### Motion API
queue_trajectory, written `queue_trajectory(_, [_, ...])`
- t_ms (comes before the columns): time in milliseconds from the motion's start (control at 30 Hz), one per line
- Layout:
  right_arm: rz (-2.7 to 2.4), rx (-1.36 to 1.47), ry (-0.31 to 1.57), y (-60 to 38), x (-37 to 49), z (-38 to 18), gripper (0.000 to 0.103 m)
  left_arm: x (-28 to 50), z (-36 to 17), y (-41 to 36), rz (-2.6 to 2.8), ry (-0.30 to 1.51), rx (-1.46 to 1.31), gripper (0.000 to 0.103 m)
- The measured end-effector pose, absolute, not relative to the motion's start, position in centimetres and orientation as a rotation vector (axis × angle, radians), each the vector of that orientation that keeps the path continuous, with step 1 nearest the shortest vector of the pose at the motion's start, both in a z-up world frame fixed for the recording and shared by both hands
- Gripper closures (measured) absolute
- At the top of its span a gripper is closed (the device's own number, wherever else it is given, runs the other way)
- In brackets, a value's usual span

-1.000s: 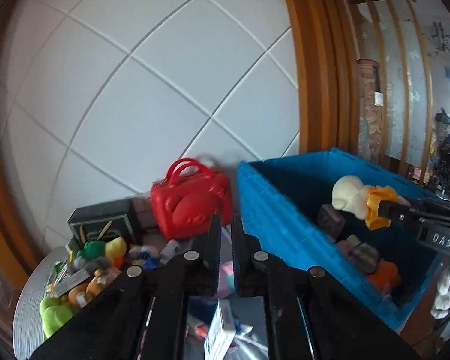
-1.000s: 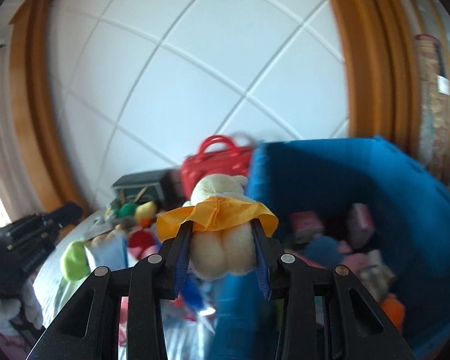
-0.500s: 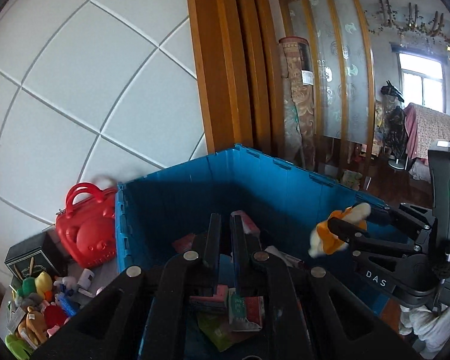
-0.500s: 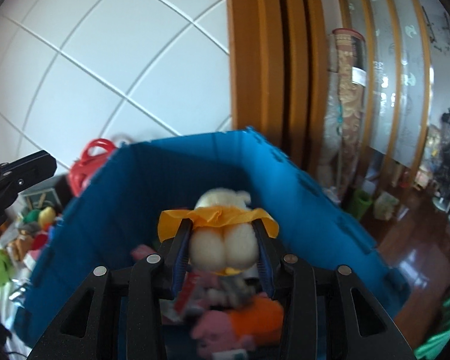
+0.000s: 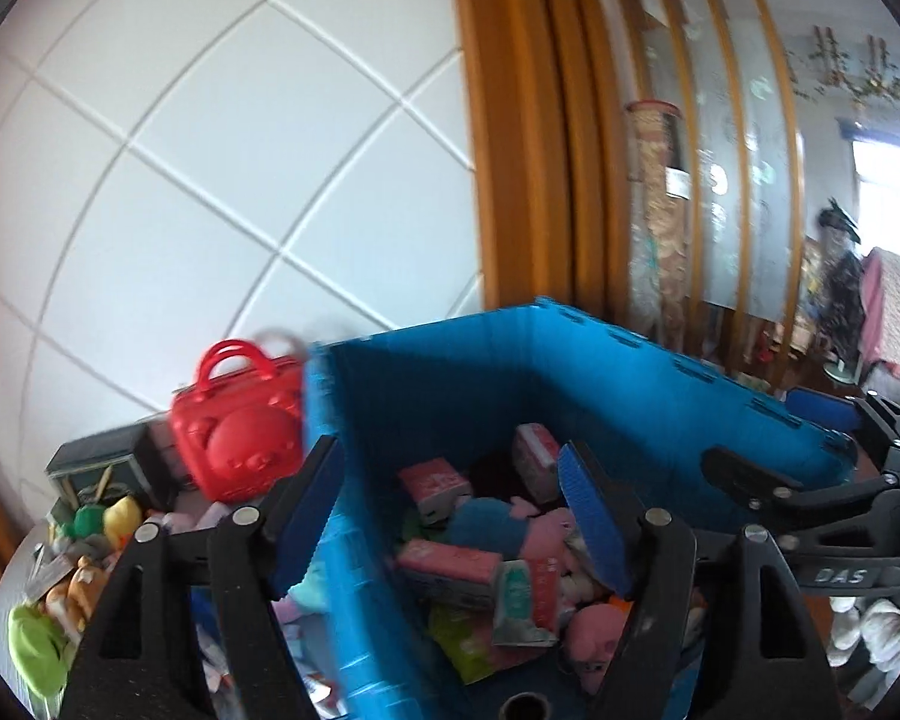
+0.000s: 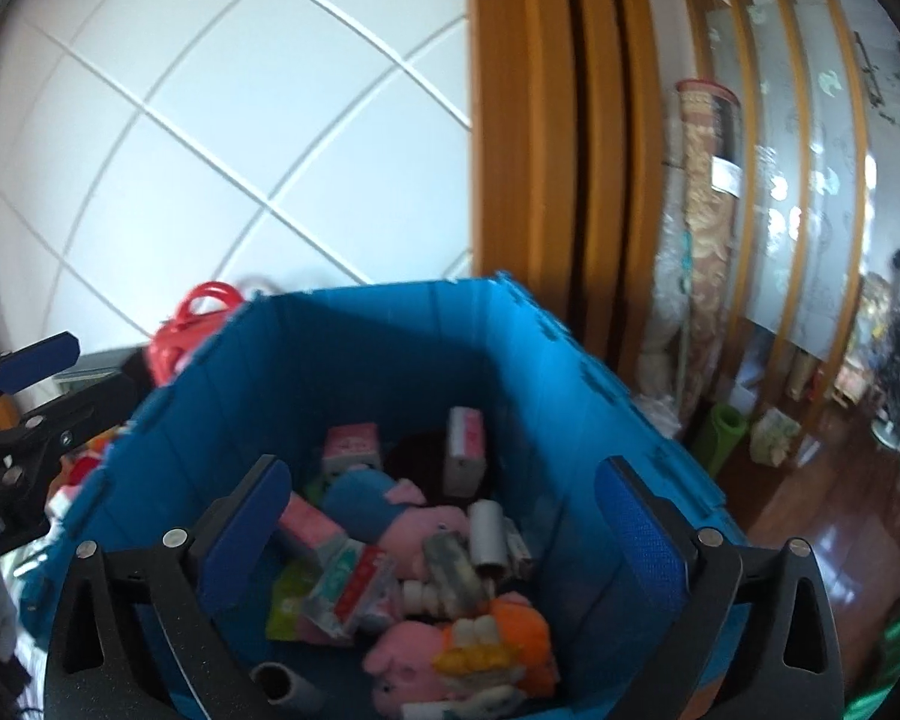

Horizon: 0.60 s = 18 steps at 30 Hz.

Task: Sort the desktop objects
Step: 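Move both grippers back from the bin to the pile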

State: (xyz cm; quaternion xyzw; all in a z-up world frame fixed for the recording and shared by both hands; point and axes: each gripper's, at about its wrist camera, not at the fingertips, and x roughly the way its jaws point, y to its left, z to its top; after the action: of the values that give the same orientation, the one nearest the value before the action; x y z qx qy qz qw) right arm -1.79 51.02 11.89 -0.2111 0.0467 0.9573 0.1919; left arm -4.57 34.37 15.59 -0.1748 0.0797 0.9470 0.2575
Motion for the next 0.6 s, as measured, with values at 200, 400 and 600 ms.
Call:
queue_trajectory(200, [2.893, -0.568, 0.079, 44.0, -4.4, 12.8, 0.0, -6.5, 12.4, 24.9, 2.727, 0.189, -0.662, 0.03])
queue_trajectory(400, [3.088, -0.598, 0.015, 35.4, -7.9, 12.4, 0.0, -7.9, 7.0, 13.7, 2.882, 0.147, -0.903, 0.03])
queue_trajectory(600, [3.224, -0.696, -0.031, 27.4, -11.1, 10.5, 0.0, -8.5, 1.1, 3.0, 2.973, 0.056, -1.171, 0.03])
